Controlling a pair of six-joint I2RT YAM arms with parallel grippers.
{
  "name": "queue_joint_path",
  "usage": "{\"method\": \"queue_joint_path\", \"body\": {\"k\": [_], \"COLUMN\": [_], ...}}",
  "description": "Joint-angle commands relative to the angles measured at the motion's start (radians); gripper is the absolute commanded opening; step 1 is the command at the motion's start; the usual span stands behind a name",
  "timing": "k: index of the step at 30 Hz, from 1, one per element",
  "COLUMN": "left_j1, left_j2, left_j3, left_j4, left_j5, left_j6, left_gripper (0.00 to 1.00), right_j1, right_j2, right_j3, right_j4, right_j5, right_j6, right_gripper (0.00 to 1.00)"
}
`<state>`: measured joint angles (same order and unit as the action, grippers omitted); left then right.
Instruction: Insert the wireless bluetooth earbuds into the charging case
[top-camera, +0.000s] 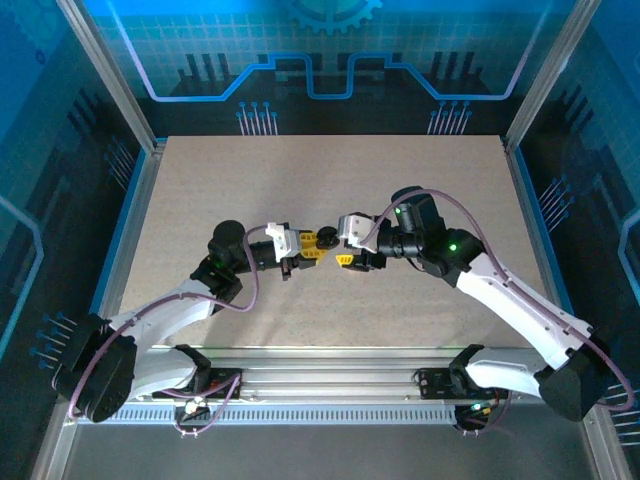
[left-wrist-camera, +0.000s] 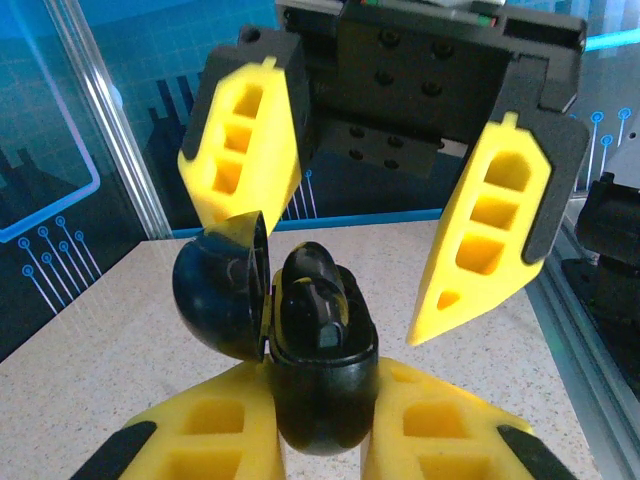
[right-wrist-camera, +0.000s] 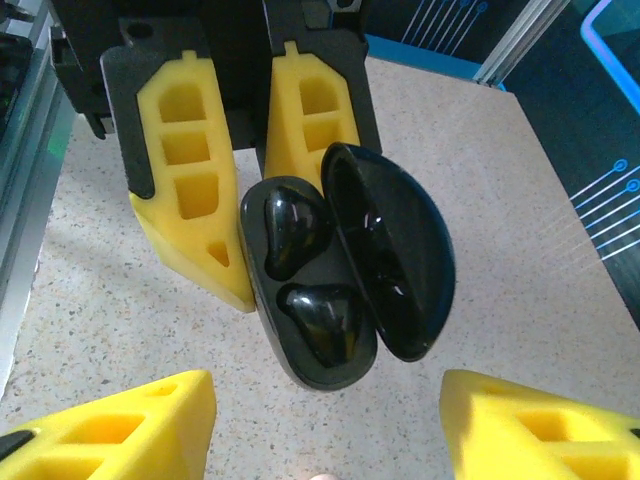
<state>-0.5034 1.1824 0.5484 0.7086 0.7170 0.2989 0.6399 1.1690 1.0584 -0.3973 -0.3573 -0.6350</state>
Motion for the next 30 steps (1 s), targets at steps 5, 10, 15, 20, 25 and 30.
{"method": "queue_joint_path", "body": {"k": [5,10,15,20,25,30], "left_j1": [-0.01,-0.01,-0.011,-0.01,-0.011,-0.012], "left_j2": [-0.009,-0.006,0.003,0.01,0.008,0.004], "left_j3": [-0.005,-0.004,-0.004,-0.003,-0.005,-0.008], "left_j4": [0.034,0.034,0.042,0.052,0.058,0.06], "left_j5": [0.03,0.019,0.018,0.019,0.027,0.03], "left_j6": [0.031,0.031,0.027,0.02,0.016,0.013], "left_gripper": [0.15,0.15,0.15,0.15,0.15,0.15], "right_j1": [-0.002,-0.001,-0.002,-0.005,-0.007,-0.008], "right_j2": [0.023,-0.004,-0.042,-0.049,-0.033,0.002], "right_j3": [0.064,0.058,0.032,0.028,0.033,0.061], "right_j4": [-0.035,-0.042,-0.032,-0.032,-0.014,-0.03], "right_j5": [-0.085,-0.12,-0.107,-0.101,-0.069,-0.091], "right_j6": [-0.04,-0.091,-0.129,-0.141,-0.148,-0.165], "right_gripper": [0.56,0.51,0.47,0.44,0.44,0.43]}}
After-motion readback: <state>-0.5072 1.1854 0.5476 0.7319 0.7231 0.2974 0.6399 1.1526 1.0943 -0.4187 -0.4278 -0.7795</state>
